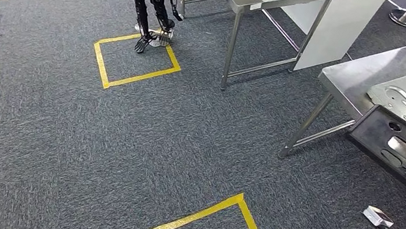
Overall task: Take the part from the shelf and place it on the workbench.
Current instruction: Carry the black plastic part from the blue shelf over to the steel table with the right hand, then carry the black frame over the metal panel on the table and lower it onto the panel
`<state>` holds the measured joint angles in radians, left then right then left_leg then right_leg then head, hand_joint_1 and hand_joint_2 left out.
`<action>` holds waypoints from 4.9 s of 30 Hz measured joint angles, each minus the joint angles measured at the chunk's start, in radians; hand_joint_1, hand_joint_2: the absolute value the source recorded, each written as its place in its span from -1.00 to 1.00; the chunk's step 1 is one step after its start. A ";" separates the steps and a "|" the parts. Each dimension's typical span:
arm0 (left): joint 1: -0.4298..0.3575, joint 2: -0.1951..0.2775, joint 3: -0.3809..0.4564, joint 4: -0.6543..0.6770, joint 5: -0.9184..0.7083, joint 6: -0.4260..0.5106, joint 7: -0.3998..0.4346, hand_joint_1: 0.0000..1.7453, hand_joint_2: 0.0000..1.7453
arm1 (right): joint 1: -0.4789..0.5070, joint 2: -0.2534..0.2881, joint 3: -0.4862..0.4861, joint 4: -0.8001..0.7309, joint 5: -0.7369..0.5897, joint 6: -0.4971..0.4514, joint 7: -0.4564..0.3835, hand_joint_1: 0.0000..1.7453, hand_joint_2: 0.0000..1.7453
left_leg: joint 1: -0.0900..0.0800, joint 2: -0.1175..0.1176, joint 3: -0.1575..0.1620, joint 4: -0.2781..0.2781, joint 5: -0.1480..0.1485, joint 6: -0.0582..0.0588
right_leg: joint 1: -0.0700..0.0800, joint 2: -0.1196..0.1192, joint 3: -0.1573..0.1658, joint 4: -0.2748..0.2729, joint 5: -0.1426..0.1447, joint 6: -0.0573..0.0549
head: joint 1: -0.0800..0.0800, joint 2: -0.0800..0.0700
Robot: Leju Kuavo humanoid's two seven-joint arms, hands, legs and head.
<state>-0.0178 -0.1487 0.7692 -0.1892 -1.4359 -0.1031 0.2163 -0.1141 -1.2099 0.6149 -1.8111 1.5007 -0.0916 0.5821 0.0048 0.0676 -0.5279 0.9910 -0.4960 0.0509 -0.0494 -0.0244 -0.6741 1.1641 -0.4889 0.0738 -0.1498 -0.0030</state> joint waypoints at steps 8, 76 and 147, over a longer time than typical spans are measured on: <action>-0.006 0.000 0.002 0.000 0.000 0.001 0.000 -1.00 1.00 | 0.004 0.002 -0.028 -0.003 0.000 -0.004 0.000 1.00 1.00 | 0.004 0.002 -0.009 0.080 -0.073 -0.046 | 0.006 0.013 0.059 -0.113 0.030 -0.054 | 0.000 0.000; -0.017 0.004 0.004 0.000 0.000 -0.082 0.044 -1.00 1.00 | -0.743 0.600 0.613 0.553 0.000 -0.026 -0.167 1.00 1.00 | 0.000 -0.062 -0.136 0.249 -0.065 -0.036 | 0.025 0.067 0.047 -0.137 0.068 -0.079 | 0.001 0.000; -0.006 -0.003 -0.010 0.000 0.000 -0.079 0.044 -1.00 1.00 | -1.010 0.704 0.669 0.424 0.000 -0.049 -0.125 1.00 1.00 | -0.002 -0.043 -0.031 -0.014 0.056 0.012 | 0.042 0.024 -0.006 0.005 -0.025 -0.039 | 0.001 0.000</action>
<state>-0.0243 -0.1518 0.7594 -0.1888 -1.4359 -0.1823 0.2606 -1.1239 -0.5063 1.2838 -1.3872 1.5007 -0.1405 0.4570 0.0029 0.0247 -0.5586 0.9771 -0.4400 0.0631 -0.0078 -0.0006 -0.6806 1.1695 -0.5141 0.0345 -0.1487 -0.0031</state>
